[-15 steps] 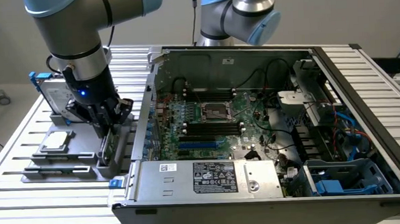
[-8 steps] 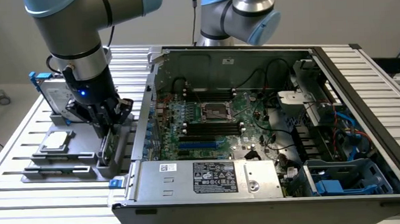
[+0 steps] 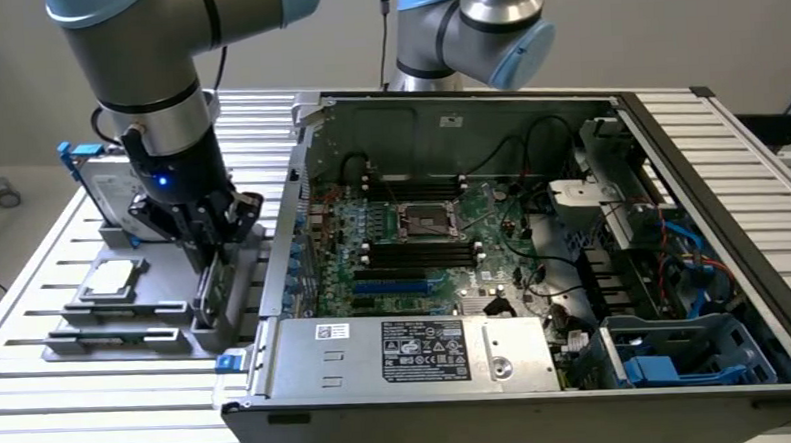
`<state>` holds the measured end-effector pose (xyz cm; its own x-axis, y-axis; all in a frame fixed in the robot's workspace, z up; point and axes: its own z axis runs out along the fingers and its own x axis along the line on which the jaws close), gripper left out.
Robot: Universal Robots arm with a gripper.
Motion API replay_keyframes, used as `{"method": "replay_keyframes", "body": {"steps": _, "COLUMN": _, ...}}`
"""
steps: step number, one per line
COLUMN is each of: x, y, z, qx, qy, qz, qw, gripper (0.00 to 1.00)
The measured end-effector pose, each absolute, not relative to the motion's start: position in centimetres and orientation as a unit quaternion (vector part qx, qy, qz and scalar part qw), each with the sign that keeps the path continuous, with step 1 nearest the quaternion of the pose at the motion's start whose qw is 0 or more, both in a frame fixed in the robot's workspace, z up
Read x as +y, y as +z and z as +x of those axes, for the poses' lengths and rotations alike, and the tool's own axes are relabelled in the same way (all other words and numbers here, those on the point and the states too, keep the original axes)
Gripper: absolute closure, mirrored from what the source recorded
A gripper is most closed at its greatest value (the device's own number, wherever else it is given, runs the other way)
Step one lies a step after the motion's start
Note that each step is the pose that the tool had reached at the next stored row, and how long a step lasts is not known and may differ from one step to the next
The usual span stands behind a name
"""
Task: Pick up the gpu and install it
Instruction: 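Pick up the gpu and move the gpu toward the slot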
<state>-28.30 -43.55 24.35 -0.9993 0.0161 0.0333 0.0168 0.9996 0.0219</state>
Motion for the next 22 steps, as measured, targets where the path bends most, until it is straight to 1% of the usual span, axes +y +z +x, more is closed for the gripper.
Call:
{"method": "replay_keyframes", "body": {"steps": 10, "x": -43.6, "y": 27.5, "z": -28.3, "qx": -1.000, "qy": -0.013, "qz": -0.008, "qw": 0.017, "gripper": 0.74}}
{"method": "replay_keyframes", "body": {"steps": 22, "x": -43.6, "y": 32.9, "z": -28.3, "qx": -1.000, "qy": -0.013, "qz": -0.010, "qw": 0.017, "gripper": 0.74}}
